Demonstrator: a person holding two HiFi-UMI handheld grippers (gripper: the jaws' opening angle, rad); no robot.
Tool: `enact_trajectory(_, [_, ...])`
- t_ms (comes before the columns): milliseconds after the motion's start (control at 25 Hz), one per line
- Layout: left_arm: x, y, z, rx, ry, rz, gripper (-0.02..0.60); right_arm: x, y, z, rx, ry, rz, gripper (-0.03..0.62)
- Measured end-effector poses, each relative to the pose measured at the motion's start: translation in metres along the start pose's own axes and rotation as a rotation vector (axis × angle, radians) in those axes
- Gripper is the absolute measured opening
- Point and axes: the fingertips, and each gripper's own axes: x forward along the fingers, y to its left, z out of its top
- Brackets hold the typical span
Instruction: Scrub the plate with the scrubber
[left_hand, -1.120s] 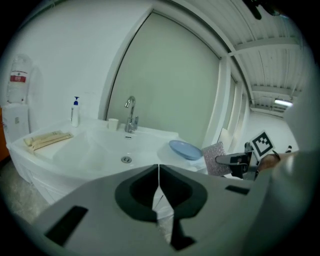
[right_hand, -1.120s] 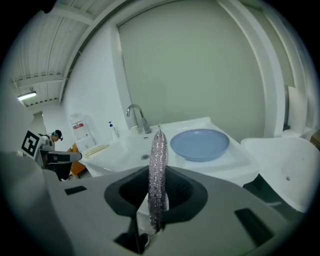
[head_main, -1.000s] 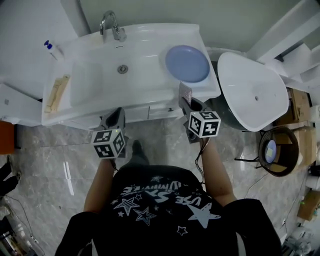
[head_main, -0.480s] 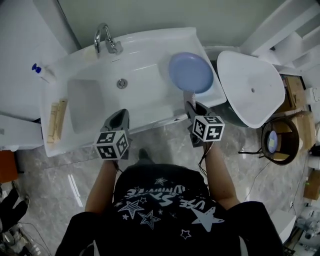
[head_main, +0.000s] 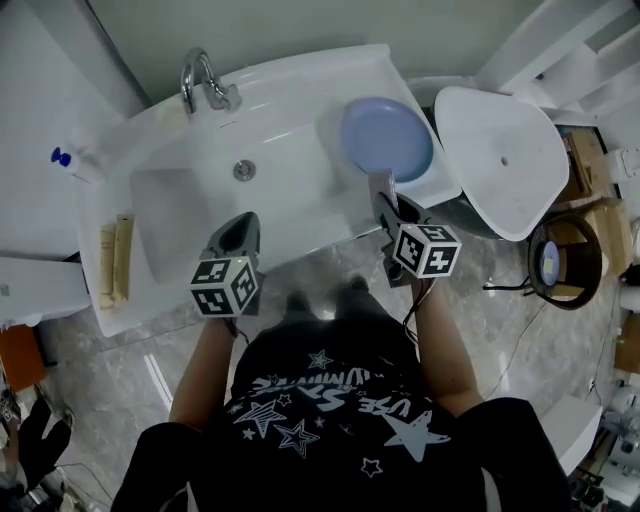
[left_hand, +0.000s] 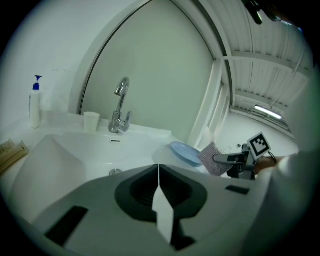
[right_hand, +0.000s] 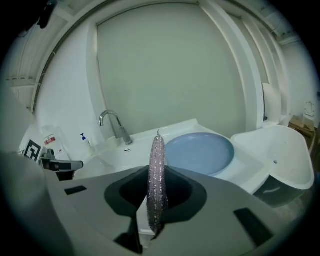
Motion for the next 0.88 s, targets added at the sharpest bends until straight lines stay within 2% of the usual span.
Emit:
enact_trajectory(200, [-0.001, 0.001, 0.003, -0.009, -0.003, 0.019, 0.018, 0.013, 0.01, 0.022, -0.013, -0.037, 0.05, 0.081])
enact_trajectory(480, [0.003, 0.007, 0.011, -0.032, -0.017, 0.091, 0.018, 0.043, 0.013, 0.049, -0.059, -0.054, 0.134, 0.08])
enact_trajectory(880, [0.075, -0.034, 0.044, -0.02, -0.002, 0.071, 0.018, 0.067, -0.054, 0.106, -0.046, -0.093, 0.161, 0.08])
